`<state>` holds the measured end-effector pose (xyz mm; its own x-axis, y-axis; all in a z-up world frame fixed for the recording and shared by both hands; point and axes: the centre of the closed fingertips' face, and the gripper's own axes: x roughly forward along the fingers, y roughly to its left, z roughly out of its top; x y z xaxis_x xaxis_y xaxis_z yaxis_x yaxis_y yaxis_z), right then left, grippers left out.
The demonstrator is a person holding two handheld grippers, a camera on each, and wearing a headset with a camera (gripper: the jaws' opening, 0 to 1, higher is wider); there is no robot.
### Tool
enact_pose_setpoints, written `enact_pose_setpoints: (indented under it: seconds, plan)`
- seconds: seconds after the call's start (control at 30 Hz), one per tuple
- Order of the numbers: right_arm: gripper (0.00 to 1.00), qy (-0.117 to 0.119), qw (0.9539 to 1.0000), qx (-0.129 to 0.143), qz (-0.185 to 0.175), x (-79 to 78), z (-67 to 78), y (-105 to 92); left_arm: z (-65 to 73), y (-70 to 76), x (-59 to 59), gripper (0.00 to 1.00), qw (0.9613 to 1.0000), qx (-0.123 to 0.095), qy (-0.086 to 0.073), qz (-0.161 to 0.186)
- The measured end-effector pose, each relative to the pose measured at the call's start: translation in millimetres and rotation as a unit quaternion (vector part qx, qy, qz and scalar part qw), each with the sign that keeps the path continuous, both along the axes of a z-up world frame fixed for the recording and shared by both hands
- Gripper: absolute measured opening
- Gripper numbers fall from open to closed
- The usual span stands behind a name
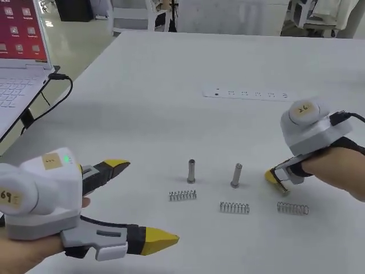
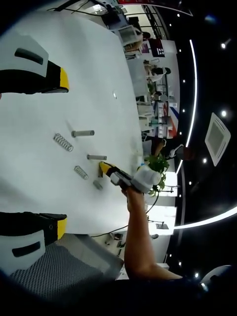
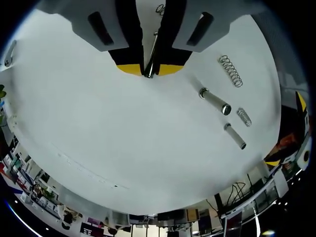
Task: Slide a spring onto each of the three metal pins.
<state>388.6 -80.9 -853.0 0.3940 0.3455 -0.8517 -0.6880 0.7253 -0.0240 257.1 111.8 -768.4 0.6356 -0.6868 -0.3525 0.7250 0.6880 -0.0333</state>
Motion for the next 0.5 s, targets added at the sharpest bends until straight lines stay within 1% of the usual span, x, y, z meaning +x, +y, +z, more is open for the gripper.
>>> enact_pose_setpoints:
  seconds: [0.1, 0.17, 0.37, 0.5]
  plan:
    - [0.07, 0.003, 0.9998, -0.012, -0.014, 0.0, -0.6, 0.7, 0.2, -1.0, -0.2, 0.99, 1.0, 0.0, 0.0, -0.001]
    - [0.07, 0.001, 0.9997, -0.019, -0.013, 0.0, -0.8, 1.5, 0.8, -1.7, -0.3, 0.99, 1.0, 0.0, 0.0, -0.001]
    - [0.06, 0.009, 0.9992, -0.034, -0.019, 0.3, -1.4, 0.7, 1.7, -1.5, -0.7, 0.99, 1.0, 0.003, -0.001, -0.002]
    - [0.06, 0.004, 0.9988, -0.046, -0.019, 0.8, -1.9, 0.7, 1.6, -1.3, -1.1, 0.99, 1.0, 0.003, -0.001, -0.002]
